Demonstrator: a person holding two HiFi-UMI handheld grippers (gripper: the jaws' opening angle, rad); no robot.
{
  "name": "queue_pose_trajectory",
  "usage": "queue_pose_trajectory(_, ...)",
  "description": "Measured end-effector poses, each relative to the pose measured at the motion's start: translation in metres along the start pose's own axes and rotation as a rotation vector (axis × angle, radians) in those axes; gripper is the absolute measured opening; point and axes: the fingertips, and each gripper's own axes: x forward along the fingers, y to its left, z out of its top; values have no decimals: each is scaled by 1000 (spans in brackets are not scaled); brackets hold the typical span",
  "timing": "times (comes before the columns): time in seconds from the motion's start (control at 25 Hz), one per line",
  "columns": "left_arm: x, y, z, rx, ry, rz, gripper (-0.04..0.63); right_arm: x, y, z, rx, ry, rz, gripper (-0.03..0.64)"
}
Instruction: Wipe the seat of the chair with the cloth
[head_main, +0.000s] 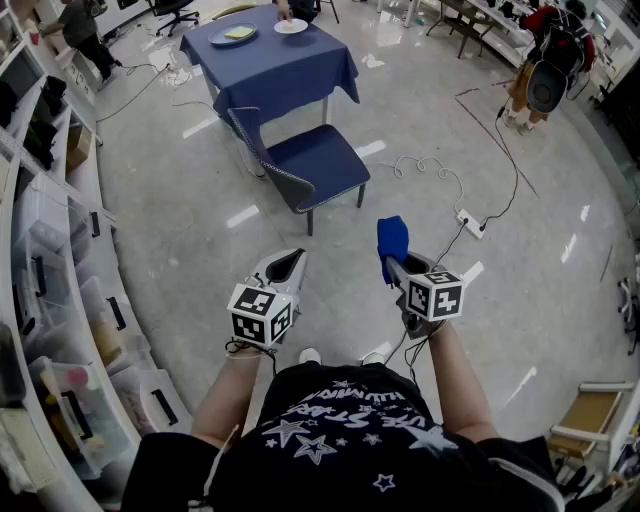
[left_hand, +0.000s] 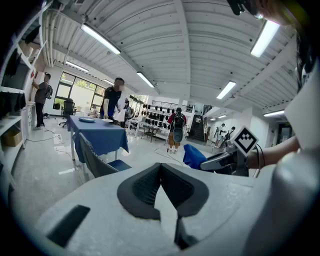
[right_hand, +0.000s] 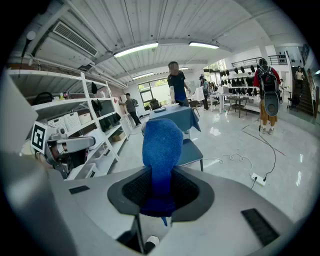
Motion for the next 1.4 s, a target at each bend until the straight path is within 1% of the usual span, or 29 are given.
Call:
queue_pose_trajectory(0.44,-11,11,-10,-15,10,-3,20,8,14,-2,-8,6,4,107)
queue_pose_trajectory(0.6,-10,18,-12,-8,19,-10,20,17,20,-4,-15,13,7,107)
queue_pose_trajectory(0.76,-2,25,-13,-12,35,7,20,23,12,-3,-5,14,6,107)
queue_pose_trajectory(0.92,18,29,-11,-12,56,44,20,36,-20,8,14,9,20,107)
queue_pose_trajectory(1.08,57,33,-7,-11,76,103,20,66,-65,25,24,6,63,107)
queue_pose_trajectory(1.16,85,35,0,-10,87,140,20,84,-89,38,19,13,97,107)
queue_pose_trajectory(1.4,187,21,31,-18,93,209,20,121,-179,78,-19,68,186,107)
